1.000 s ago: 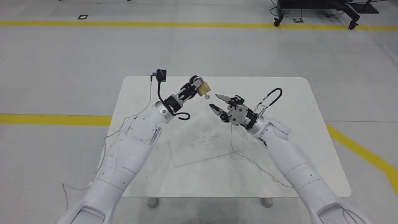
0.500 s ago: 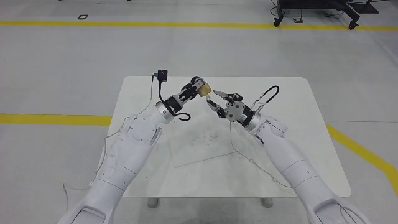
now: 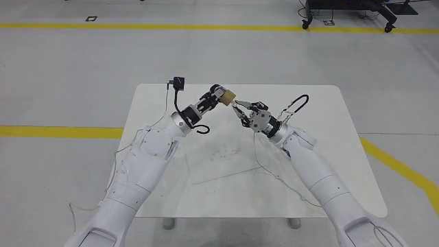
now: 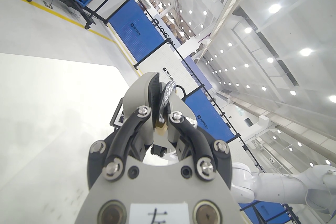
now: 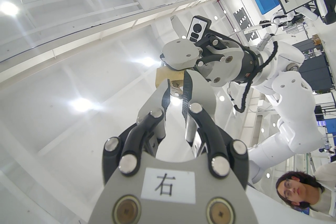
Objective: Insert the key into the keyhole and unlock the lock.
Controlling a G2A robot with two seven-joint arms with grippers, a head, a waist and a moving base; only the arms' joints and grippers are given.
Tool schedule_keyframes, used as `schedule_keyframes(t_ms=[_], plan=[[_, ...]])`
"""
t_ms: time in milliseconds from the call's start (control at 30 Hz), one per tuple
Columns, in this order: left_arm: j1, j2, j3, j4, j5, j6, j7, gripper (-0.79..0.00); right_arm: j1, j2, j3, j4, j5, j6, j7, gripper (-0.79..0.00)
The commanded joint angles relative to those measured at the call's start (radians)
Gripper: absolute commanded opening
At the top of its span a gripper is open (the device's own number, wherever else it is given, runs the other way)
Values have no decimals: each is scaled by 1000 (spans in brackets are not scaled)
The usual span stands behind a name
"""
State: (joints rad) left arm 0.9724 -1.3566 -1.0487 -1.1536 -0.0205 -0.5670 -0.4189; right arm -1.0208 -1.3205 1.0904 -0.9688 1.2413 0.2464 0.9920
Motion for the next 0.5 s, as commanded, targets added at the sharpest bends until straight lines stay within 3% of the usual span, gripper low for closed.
schedule_keyframes(t_ms=[0, 233, 400, 467], plan=[[0, 0, 0, 0, 0, -2, -3, -785, 2, 0, 4, 5, -2, 3, 3, -785], [1, -1, 1, -2, 14, -12, -13, -785, 2, 2, 15, 11, -13, 32, 15, -785], [2, -1, 1, -3, 24, -17, -16, -785, -3, 5, 27, 2, -57, -15, -14, -785], [2, -1, 0, -4, 27, -18, -14, -785, -10, 7, 32, -8, -69, -35, -18, -520]])
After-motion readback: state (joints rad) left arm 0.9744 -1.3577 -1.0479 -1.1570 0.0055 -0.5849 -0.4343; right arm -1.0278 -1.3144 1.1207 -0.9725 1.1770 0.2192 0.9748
